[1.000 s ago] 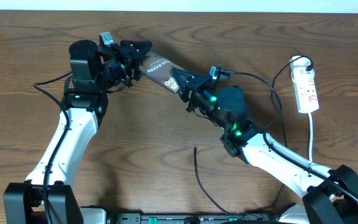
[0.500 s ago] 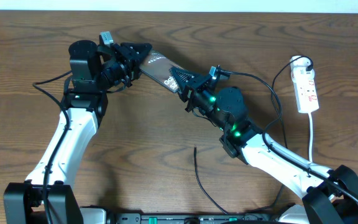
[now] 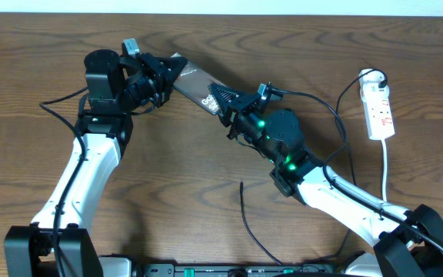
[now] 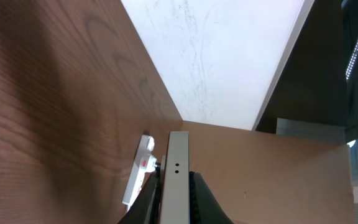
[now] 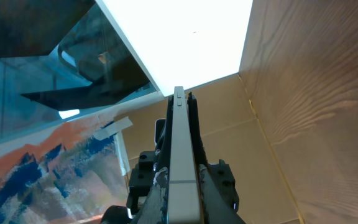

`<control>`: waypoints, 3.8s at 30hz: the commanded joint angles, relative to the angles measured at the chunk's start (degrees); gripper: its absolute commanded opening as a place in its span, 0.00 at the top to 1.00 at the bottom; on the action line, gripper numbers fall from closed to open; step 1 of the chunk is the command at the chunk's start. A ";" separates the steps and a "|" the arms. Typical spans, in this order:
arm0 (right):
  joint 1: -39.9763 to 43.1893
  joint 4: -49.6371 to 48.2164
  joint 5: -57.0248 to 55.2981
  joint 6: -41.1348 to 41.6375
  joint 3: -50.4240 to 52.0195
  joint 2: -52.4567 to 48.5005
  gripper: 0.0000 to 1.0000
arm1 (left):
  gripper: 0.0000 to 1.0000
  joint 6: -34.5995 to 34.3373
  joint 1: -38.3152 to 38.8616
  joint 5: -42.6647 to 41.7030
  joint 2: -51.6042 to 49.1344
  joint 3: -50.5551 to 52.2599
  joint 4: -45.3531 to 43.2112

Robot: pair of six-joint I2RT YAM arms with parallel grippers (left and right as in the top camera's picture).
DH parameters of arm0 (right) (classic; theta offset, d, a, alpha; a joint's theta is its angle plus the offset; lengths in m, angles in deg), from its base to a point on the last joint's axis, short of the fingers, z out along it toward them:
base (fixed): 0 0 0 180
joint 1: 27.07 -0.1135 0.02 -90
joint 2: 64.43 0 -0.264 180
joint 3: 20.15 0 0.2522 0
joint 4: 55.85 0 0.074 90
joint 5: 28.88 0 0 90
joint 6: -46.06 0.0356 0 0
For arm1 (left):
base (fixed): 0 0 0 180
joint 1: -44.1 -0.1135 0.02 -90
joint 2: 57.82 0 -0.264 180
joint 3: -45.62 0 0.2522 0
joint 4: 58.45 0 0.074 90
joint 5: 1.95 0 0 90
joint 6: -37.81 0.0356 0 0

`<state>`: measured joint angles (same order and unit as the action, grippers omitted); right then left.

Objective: Plug charger to phone and switch on socket
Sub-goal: 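Open the right gripper and carry the phone left with the left gripper, then move the right gripper down over the black cable's plug end, then close the right gripper on the cable plug and lift it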

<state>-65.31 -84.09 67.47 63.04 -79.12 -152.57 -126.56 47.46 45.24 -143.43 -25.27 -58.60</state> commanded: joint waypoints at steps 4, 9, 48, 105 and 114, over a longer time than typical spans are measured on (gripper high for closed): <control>-1.62 -0.87 3.45 -0.70 -0.92 0.44 0.99 | 0.92 1.70 0.09 -1.53 0.09 -0.33 -0.17; -1.62 -0.87 3.43 -0.72 -0.90 0.44 0.93 | 0.93 1.70 0.09 -1.57 0.09 -0.33 -0.15; 11.69 15.32 34.42 -36.20 -4.52 0.44 0.01 | 0.93 19.98 -28.35 -39.93 0.09 -0.33 -0.17; -9.05 102.12 3.15 -55.12 -30.97 -23.52 0.13 | 0.93 25.57 -29.05 -47.19 0.04 -0.33 -3.34; -9.05 101.46 1.05 -54.25 -30.95 -26.95 0.20 | 0.93 25.70 -29.05 -47.19 0.04 -0.33 -3.34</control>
<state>-74.86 17.75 70.24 7.58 -109.17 -178.23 -101.42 18.65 -0.20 -143.54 -25.27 -61.62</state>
